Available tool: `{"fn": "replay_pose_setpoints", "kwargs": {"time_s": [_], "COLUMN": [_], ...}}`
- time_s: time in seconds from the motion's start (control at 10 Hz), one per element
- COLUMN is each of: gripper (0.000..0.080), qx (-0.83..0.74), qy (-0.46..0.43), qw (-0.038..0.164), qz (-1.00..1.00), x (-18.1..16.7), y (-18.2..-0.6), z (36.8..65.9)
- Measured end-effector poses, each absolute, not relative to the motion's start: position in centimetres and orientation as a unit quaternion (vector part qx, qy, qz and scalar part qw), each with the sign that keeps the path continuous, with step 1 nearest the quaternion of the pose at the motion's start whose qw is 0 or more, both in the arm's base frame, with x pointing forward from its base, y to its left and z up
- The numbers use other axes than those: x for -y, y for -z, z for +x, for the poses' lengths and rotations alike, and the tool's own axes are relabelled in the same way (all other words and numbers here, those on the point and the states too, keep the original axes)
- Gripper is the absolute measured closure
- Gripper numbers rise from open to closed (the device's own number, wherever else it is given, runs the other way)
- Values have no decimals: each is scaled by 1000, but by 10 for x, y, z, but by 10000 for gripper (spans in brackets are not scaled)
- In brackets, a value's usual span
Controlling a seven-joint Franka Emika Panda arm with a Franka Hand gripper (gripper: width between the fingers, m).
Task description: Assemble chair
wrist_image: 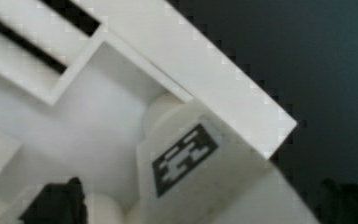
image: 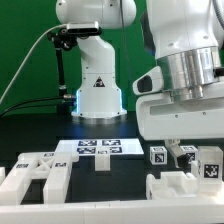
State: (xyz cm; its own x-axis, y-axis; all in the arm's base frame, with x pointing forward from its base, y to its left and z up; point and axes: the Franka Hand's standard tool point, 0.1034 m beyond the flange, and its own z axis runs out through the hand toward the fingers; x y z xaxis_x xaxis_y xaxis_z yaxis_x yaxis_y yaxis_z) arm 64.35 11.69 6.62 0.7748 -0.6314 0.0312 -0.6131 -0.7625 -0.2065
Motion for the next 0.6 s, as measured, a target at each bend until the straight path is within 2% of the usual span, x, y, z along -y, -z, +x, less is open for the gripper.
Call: {"fn": "replay_pose_setpoints", "kwargs": {"time_s": [0.1, 0.2, 0.3, 0.4, 0.5, 0.6], "gripper": [150, 150, 170, 329, 329, 513], "qx": [-233, -185, -205, -208, -208, -225], "qy": [45, 43, 43, 42, 42, 41], "qw": [69, 64, 66, 66, 66, 66], "qz": [-969, -980, -976, -975, -975, -971], "x": [-122, -125, -124, -125, -124, -124], "y": [-68, -68, -67, -67, -67, -67], "z": [645, 646, 647, 647, 647, 646]}}
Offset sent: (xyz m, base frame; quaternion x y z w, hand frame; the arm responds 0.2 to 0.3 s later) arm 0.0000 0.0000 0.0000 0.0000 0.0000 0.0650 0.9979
